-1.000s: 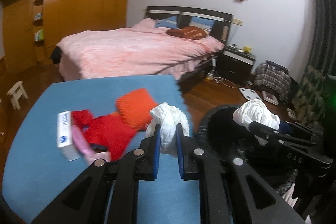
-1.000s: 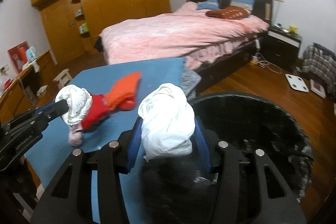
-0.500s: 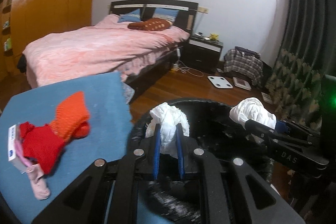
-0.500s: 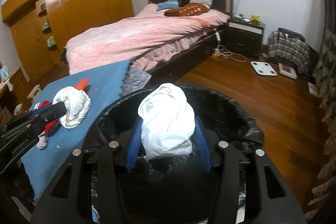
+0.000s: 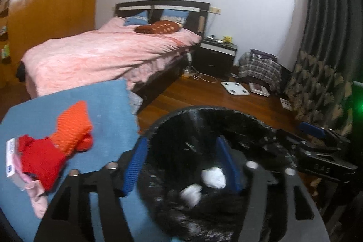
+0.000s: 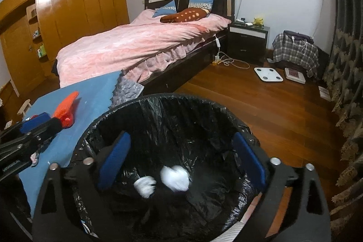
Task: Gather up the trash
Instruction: 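Return the right tool to the pile and grasp the pink sock, then grasp the pink face mask with the left tool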
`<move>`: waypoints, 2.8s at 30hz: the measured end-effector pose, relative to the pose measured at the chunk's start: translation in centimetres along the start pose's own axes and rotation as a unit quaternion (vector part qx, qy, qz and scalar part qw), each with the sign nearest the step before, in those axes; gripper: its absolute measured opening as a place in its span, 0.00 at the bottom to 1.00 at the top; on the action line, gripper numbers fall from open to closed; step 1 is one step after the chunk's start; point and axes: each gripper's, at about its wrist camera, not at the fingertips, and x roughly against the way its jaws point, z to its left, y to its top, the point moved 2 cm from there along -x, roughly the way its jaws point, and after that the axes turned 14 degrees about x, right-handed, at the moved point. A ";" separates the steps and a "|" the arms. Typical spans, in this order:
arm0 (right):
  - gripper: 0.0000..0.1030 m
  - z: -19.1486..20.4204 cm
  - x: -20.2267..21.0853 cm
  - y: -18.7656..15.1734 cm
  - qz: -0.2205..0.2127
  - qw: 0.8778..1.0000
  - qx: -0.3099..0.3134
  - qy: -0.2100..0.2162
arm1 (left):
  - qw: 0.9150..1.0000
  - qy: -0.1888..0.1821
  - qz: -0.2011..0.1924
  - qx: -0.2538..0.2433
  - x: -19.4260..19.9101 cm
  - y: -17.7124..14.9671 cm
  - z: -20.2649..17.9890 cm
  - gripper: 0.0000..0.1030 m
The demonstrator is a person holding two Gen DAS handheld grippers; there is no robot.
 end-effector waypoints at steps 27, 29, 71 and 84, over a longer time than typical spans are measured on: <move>0.92 22.9 -3.3 4.6 -0.022 0.976 0.118 0.181 | 0.963 0.243 -0.059 0.104 9.7 -2.2 22.6 0.78; 0.92 24.5 -3.7 4.7 -0.019 0.974 0.120 0.192 | 0.960 0.250 -0.055 0.108 9.9 -2.5 23.8 0.78; 0.35 38.0 -5.9 0.3 0.063 0.926 0.207 0.310 | 0.952 0.266 -0.028 0.151 10.5 -5.2 32.0 0.78; 0.35 32.9 -4.8 4.1 0.018 0.944 0.178 0.277 | 0.959 0.244 -0.033 0.140 8.9 -3.7 29.5 0.78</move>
